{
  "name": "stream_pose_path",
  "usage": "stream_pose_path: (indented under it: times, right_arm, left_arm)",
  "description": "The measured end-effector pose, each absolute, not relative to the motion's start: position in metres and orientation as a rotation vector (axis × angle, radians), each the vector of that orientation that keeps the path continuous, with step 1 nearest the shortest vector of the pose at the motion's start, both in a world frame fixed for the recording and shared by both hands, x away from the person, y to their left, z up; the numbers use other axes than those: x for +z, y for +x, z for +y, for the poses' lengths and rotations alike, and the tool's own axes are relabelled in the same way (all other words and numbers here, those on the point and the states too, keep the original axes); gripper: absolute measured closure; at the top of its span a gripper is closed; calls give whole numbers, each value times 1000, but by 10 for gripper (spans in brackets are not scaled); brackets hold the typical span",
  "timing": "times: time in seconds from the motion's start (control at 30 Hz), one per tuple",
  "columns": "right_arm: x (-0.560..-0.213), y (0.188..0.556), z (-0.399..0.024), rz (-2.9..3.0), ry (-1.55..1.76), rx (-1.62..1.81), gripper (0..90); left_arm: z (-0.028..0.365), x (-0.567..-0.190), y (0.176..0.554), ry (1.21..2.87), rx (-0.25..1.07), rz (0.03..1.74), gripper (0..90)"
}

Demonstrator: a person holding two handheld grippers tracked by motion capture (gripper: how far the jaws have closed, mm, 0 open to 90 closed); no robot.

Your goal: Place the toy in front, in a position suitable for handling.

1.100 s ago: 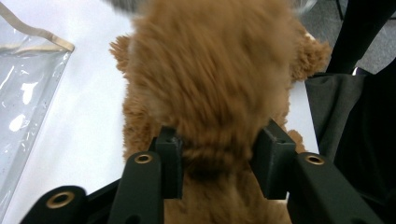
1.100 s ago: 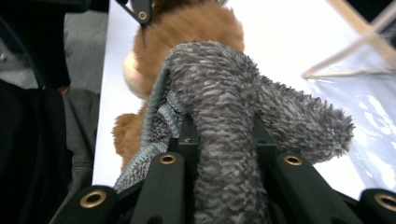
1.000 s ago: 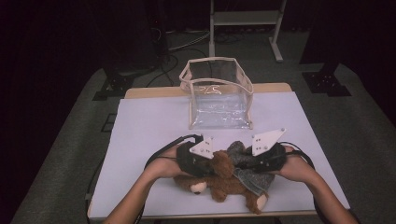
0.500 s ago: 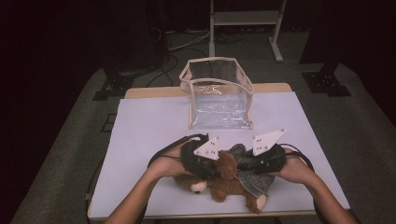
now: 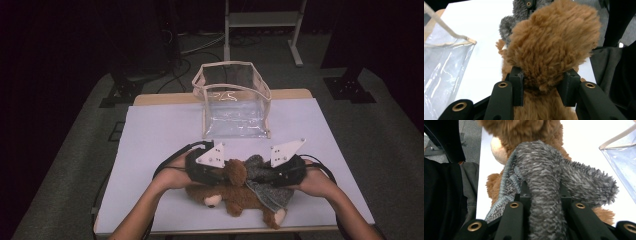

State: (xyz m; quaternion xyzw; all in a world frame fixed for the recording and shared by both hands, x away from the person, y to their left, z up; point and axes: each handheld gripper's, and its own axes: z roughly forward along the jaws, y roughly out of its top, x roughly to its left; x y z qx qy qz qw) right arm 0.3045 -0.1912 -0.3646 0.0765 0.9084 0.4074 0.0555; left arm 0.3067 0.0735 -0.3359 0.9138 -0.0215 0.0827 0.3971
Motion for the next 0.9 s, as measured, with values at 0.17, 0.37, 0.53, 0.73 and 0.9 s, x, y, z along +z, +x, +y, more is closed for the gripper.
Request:
stream_pose_path:
  times: [0.17,0.37,0.53,0.73,0.9]
  right_arm:
    - [-364,304,-191,2766,233,1222,730]
    - [-358,303,-186,2785,208,1141,730]
    - [-355,303,-182,2802,196,1088,730]
    - [-353,304,-182,2811,181,1072,729]
    - [-351,304,-180,2814,167,1047,729]
  left_arm:
    - [83,-340,304,2324,209,-31,618]
    - [91,-347,303,2335,203,-4,625]
    - [95,-351,302,2325,193,12,627]
    - [96,-353,303,2332,184,18,628]
    - [97,-353,303,2328,184,21,623]
